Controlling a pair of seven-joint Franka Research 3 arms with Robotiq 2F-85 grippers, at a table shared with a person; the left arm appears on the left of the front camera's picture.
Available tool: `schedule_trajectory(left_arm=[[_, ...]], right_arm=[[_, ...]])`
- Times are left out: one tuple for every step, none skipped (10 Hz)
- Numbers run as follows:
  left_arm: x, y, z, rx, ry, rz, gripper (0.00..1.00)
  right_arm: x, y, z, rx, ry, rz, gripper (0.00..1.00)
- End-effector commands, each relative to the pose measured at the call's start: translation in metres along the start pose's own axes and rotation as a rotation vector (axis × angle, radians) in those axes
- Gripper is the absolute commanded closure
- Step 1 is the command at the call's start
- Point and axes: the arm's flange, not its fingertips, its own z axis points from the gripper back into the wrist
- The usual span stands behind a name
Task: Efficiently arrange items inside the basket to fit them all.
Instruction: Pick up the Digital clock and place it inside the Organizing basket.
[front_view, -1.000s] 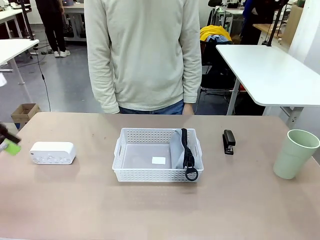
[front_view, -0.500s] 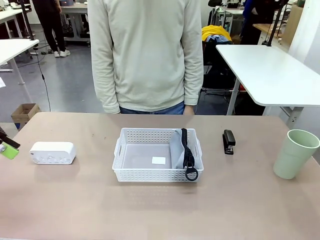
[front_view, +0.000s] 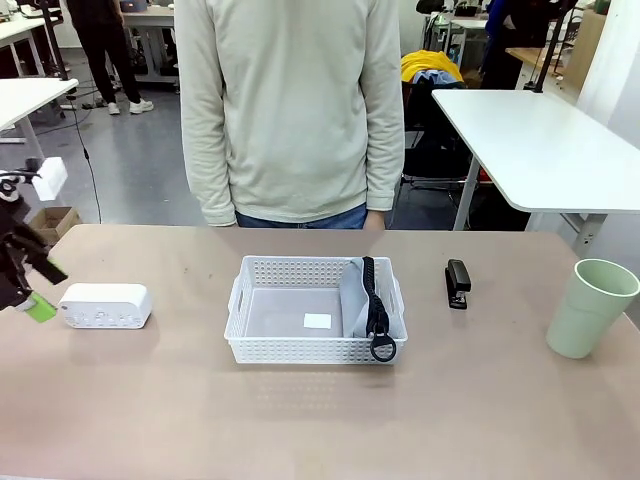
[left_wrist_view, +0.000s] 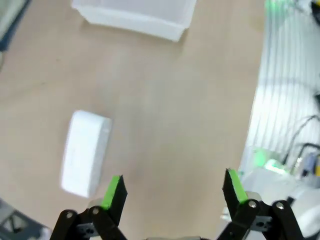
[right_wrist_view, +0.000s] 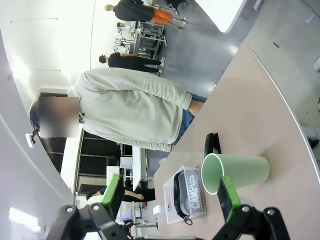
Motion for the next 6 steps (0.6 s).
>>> schedule_trajectory(left_arm=[[-0.008,0.032,-0.005,0.038,-0.012,0.011,0.0],[-0.008,0.052,-0.01,0.043,0.017,0.0,0.0],[-0.004,0.073,-0.024,0.142,0.094,-0.007,0.0],[-0.001,0.085,-0.036,0.1,0.184,-0.08,0.0],[0.0,0.095,-0.044,0.069,0.266,-0.098,0.0],[0.001,0.103,-0.049,0.049,0.314,-0.111,0.0]], right_arm=[[0.002,0.0,-0.001,0.028,-0.011,0.027,0.0],[0.002,0.0,-0.001,0.028,-0.011,0.027,0.0],[0.002,0.0,-0.001,0.028,-0.011,0.027,0.0],[0.002,0.0,-0.001,0.028,-0.011,0.027,0.0],[0.002,0.0,-0.001,0.028,-0.011,0.027,0.0],[0.002,0.0,-0.001,0.028,-0.011,0.027,0.0]])
